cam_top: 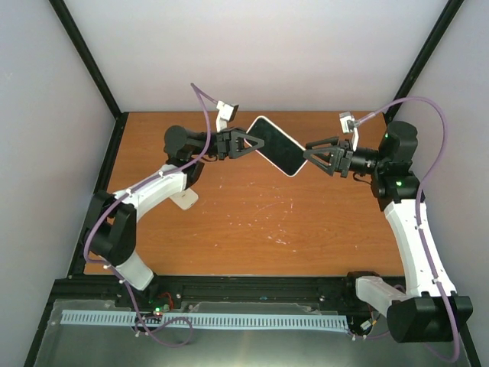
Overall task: Take the phone out of the phone case
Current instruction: Remove the phone case from the phone.
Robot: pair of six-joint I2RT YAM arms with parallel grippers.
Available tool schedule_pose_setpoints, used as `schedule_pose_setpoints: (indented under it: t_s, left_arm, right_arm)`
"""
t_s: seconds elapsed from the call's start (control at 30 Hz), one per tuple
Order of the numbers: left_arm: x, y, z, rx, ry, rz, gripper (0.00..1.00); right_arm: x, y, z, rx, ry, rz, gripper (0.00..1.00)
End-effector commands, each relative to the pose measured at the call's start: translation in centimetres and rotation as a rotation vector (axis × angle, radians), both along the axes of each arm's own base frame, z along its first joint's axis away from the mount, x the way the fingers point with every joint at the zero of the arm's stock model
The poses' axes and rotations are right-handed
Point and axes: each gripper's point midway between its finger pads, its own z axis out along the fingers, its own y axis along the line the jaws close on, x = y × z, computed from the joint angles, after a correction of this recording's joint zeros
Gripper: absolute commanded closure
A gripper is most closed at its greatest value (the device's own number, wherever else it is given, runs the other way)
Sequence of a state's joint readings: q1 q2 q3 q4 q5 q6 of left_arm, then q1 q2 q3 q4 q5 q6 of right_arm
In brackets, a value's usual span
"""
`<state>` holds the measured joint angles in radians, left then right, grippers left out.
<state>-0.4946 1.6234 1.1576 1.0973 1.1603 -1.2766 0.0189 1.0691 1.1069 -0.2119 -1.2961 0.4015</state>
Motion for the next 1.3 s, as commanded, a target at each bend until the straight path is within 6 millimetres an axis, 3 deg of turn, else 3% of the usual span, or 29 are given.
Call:
schedule_pose_setpoints:
  t_s: [0.0, 0.27, 0.73, 0.93, 1.27]
  left_arm:
    - [-0.2, 0.5, 1.8, -0.068, -0.053, 0.017, 1.0]
    - [-0.1, 0.5, 1.3, -0.081, -0.038, 0.0, 1.0]
    - [1.4, -0.4, -0.6, -0.107, -0.004, -0.054, 1.0]
    - [1.8, -1.0, -0.8, -0.115, -0.01, -0.094, 1.0]
    - [1.3, -1.9, 0.1, -0.156, -0.027, -0.178, 1.0]
  right_arm:
    - [-1.0, 0.8, 1.5, 0.029, -0.032, 0.05, 0.41]
    - [-3.7, 2.0, 2.5, 0.047, -0.075, 0.138, 0.74]
    - [-8.8, 4.3, 5.0, 0.083, -0.158, 0.316, 0.89]
    - [-10.5, 5.5, 5.0, 0.083, -0.16, 0.419, 0.88]
    - [-13.4, 6.4, 5.8, 0.072, -0.227, 0.553, 0.77]
